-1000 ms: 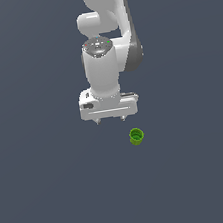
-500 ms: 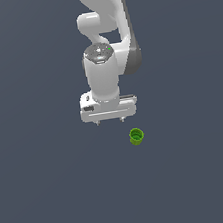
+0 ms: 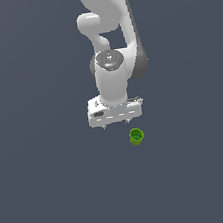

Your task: Pick up the object and move it to a goal position.

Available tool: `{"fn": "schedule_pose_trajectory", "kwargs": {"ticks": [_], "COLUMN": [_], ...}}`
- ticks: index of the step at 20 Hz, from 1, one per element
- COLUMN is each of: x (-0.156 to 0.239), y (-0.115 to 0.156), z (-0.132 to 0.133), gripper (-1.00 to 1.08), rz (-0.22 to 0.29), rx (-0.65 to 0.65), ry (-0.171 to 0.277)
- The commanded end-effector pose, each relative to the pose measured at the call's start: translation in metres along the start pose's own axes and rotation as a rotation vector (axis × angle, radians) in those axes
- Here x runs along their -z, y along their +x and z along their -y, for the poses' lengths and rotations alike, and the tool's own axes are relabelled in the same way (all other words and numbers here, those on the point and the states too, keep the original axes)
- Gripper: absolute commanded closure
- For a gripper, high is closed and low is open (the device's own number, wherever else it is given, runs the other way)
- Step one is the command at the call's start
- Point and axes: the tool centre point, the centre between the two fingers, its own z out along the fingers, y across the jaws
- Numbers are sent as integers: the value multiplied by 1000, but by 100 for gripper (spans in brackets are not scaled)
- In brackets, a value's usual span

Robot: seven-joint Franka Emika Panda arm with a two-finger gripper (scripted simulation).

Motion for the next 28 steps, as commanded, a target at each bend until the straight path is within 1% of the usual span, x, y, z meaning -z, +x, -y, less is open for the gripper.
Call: {"fn": "schedule_pose_trajectory", "kwargs": {"ticks": [1,7,12,15,20,28], "x": [-11,-42,-57,-60,-63,-101], "y": [5,18,23,24,23,22], "z": [15,59,80,85,85,86], "gripper": [-92,-92,-92,-92,-92,-92], "rz": [4,11,14,14,15,15], "rx": [62,243,328,348,343,348], "ry": [1,8,15,17,17,17]}}
